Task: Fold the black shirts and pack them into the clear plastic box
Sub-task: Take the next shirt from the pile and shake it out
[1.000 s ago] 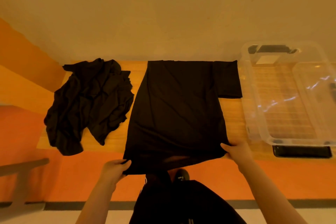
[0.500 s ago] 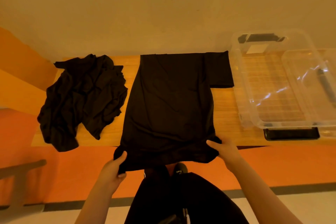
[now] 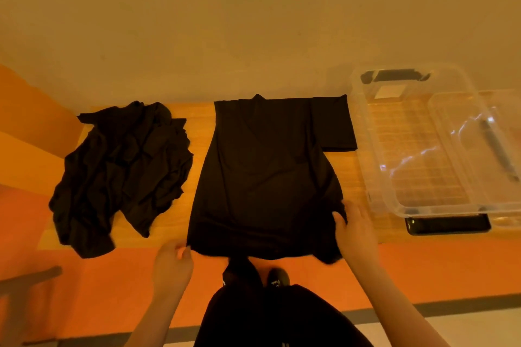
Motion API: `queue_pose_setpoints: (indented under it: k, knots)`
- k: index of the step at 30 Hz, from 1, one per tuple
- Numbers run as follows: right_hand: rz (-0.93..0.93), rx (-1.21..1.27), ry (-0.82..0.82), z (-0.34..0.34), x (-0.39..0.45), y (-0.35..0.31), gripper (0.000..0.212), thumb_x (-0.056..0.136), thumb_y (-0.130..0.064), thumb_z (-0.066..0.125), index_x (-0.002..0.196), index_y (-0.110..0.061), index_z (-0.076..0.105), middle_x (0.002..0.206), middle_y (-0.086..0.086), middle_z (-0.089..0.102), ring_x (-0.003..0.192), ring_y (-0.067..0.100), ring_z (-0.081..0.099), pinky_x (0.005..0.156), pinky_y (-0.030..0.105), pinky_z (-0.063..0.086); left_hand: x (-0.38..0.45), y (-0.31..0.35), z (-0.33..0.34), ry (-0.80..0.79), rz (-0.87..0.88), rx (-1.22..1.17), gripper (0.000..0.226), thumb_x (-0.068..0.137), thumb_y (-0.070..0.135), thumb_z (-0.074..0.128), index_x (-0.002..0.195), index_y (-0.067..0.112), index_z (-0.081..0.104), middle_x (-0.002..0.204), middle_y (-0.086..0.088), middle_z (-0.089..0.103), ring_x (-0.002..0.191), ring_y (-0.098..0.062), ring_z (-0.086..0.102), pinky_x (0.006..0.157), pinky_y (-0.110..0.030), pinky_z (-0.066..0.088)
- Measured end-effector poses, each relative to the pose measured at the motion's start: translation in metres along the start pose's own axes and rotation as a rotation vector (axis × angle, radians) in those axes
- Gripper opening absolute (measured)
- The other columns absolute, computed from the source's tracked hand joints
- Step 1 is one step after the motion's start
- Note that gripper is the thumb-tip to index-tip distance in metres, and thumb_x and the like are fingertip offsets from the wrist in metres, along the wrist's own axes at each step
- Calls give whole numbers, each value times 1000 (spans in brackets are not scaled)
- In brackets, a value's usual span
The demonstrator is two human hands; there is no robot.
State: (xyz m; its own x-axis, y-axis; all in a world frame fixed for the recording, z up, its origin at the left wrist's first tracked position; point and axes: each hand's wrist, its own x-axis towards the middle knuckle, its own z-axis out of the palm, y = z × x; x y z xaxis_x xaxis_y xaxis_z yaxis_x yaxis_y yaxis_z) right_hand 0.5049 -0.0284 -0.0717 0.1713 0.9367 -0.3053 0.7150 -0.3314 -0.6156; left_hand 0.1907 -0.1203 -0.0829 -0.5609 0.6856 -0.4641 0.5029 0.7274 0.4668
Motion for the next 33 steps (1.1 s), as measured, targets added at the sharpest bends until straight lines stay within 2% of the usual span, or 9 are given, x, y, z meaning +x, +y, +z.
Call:
queue_pose_setpoints:
  k: [2, 4, 6, 8, 15, 19, 24, 29, 33]
  knots:
    - [-80, -24, -26, 6, 30, -26, 41, 96, -22, 48, 134, -9, 45, 130, 8, 53, 117, 24, 52, 91, 33, 44, 22, 39, -1, 91, 235, 30, 18, 90, 6, 54, 104, 1, 65, 92, -11, 64, 90, -37, 61, 63, -28, 38]
    - [-141, -110, -46, 14, 71, -47, 41, 96, -23, 48, 135, -10, 44, 134, 9, 52, 121, 23, 51, 99, 29, 41, 62, 80, 3, 116, 328, 9, 27, 90, 13, 56, 116, 7, 62, 111, -9, 63, 104, -29, 59, 80, -35, 47]
    - [-251, -232, -95, 19, 105, -65, 40, 96, -20, 48, 134, -8, 46, 137, 10, 49, 126, 22, 46, 104, 26, 33, 98, 118, 9, 36, 290, -47, 37, 93, 23, 53, 128, 10, 53, 126, -9, 55, 115, -25, 53, 92, -34, 43]
    - [-341, -273, -129, 25, 138, -86, 38, 96, -17, 48, 133, -9, 48, 138, 9, 48, 129, 23, 42, 105, 28, 32, 138, 150, 14, -17, 233, -90, 47, 94, 31, 52, 134, 8, 45, 131, -11, 51, 114, -25, 53, 86, -29, 42]
    - [-398, -514, -32, 32, 251, -148, 43, 94, -30, 52, 133, -10, 48, 135, 8, 51, 126, 26, 44, 101, 40, 34, 236, 195, 20, 119, 174, 302, 66, 88, 59, 46, 131, 9, 41, 134, -14, 38, 126, -34, 34, 100, -48, 35]
    - [-253, -633, -85, 41, 302, -155, 44, 96, -36, 45, 132, -10, 48, 130, 12, 53, 125, 29, 42, 105, 43, 27, 274, 206, 18, 147, 219, 284, 48, 89, 56, 46, 124, 24, 47, 133, -6, 38, 121, -31, 36, 95, -48, 37]
    - [-86, -507, -166, 53, 335, -161, 26, 97, -25, 46, 94, -7, 64, 92, 11, 64, 100, 32, 57, 100, 41, 28, 294, 217, 18, 136, 238, 190, 18, 93, 43, 47, 80, 30, 49, 110, 4, 47, 109, -23, 42, 86, -42, 38]
    - [-233, -384, 22, 69, 345, -176, 23, 97, -17, 44, 93, -3, 62, 97, 11, 67, 91, 31, 58, 88, 37, 34, 313, 210, 4, 226, 220, -177, 18, 99, 21, 42, 93, 5, 47, 61, -1, 43, 54, -20, 45, 45, -31, 32]
    - [-279, -337, 28, 88, 362, -195, 19, 96, -15, 46, 99, -1, 59, 103, 15, 63, 95, 32, 57, 85, 42, 42, 335, 212, -10, 296, 263, -60, 26, 99, 24, 40, 106, 0, 47, 65, -4, 51, 54, -22, 47, 45, -33, 31]
